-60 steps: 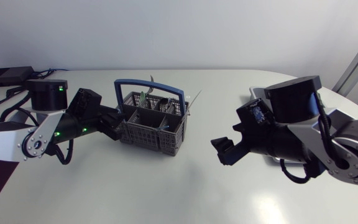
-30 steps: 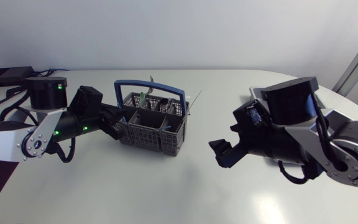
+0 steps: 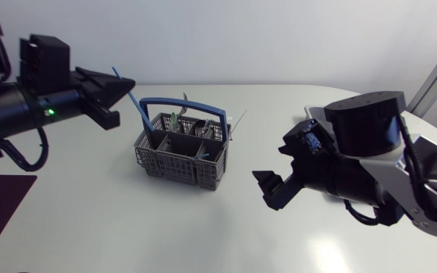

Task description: Unload the cutlery basket into the drawer organizer.

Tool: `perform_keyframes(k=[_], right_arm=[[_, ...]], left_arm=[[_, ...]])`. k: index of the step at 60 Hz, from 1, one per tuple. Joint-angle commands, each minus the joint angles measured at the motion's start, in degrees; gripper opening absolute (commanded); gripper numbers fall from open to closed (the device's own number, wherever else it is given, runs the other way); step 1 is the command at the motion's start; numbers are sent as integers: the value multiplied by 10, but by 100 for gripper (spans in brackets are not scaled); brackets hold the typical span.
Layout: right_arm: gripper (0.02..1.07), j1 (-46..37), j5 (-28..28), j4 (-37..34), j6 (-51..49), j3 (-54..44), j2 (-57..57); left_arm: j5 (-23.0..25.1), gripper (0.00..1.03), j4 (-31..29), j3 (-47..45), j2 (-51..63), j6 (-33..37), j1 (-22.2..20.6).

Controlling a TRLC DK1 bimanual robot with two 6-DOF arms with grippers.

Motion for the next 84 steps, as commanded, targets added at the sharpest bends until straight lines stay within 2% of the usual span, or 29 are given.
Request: perform_keyframes(k=[1, 10, 16, 22, 26, 31, 36, 42, 63, 69, 74, 76, 84], right_arm=[[102, 18, 17, 8, -31, -8, -24], [102, 39, 1, -39, -21, 19, -61], [102, 44, -52, -88, -15, 47, -79], [102, 44, -102, -112, -10, 71, -85], [101, 44, -125, -125, -9, 88, -82], [95, 44, -164, -131, -8, 103, -79], [94, 58, -172, -132, -7, 112, -68], [92, 67, -176, -129, -8, 119, -55], [86, 66, -204, -121, -11, 153, 9], [72, 58, -203, -101, -11, 154, 29], [57, 54, -203, -91, -12, 155, 40], [47, 54, -203, -88, -12, 156, 43], [28, 54, -202, -77, -10, 153, 49]], left_arm=[[7, 4, -33, 44, -40, -33, -6], [16, 4, -109, 71, -59, -70, -71], [16, 4, -131, 75, -52, -95, -117], [38, 4, -153, 92, -30, -122, -151], [72, 4, -159, 102, -12, -143, -153], [100, 4, -161, 112, 13, -158, -156], [109, 4, -161, 120, 35, -167, -164], [146, 4, -161, 135, 66, -186, -164], [176, 4, -152, 161, 121, -218, -180], [177, 4, -152, 165, 126, -221, -180], [177, 4, -152, 166, 127, -223, -180], [178, 4, -152, 166, 128, -225, -180], [177, 4, -152, 167, 129, -225, -180]])
